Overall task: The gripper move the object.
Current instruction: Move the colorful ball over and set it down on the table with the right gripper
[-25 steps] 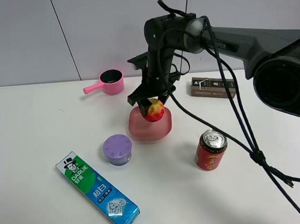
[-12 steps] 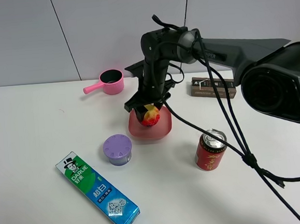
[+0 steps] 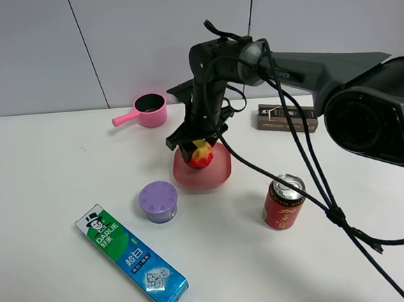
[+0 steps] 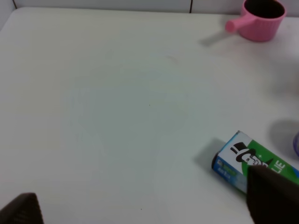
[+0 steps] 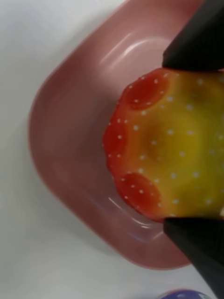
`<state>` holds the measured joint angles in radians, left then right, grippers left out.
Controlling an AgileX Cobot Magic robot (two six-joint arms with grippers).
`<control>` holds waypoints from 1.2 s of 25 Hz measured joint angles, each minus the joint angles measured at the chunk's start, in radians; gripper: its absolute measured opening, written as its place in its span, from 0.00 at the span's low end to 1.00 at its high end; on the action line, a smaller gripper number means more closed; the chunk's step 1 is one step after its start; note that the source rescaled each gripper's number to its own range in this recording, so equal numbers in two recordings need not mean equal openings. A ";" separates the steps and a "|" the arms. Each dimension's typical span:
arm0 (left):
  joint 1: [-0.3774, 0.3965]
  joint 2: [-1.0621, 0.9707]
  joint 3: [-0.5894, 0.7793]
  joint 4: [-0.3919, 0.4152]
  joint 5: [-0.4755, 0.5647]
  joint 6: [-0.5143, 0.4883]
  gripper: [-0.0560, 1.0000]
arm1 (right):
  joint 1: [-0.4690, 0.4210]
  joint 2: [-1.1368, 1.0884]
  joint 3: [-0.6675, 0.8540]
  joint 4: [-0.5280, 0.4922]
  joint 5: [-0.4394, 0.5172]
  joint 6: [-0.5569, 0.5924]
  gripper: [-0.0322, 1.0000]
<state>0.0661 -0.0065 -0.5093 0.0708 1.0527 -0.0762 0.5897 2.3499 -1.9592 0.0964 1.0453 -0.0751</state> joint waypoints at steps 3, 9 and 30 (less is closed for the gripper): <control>0.000 0.000 0.000 0.000 0.000 0.000 1.00 | 0.000 0.000 0.000 0.000 0.000 0.000 0.03; 0.000 0.000 0.000 0.000 0.000 0.000 1.00 | 0.000 0.000 0.000 0.000 0.001 0.000 0.03; 0.000 0.000 0.000 0.000 0.000 0.000 1.00 | 0.000 0.000 0.000 0.000 0.004 0.015 0.61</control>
<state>0.0661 -0.0065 -0.5093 0.0708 1.0527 -0.0762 0.5897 2.3499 -1.9592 0.0964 1.0493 -0.0597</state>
